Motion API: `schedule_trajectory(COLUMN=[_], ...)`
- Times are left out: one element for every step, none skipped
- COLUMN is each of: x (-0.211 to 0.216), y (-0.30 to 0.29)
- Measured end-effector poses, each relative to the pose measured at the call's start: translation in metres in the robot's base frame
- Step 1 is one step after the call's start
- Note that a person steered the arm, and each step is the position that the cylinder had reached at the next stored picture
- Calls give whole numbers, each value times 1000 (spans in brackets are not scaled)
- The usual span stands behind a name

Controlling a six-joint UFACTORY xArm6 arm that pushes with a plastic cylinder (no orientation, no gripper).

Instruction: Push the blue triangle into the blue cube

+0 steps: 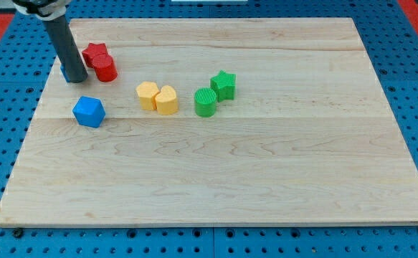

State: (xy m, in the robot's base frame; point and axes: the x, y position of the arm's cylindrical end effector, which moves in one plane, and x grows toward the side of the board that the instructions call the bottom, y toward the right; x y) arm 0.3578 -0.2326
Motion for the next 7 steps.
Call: schedule_trajectory(x=[-11, -27, -32, -54, -54, -54, -54], y=[18, 33, 41, 36, 33, 26, 24])
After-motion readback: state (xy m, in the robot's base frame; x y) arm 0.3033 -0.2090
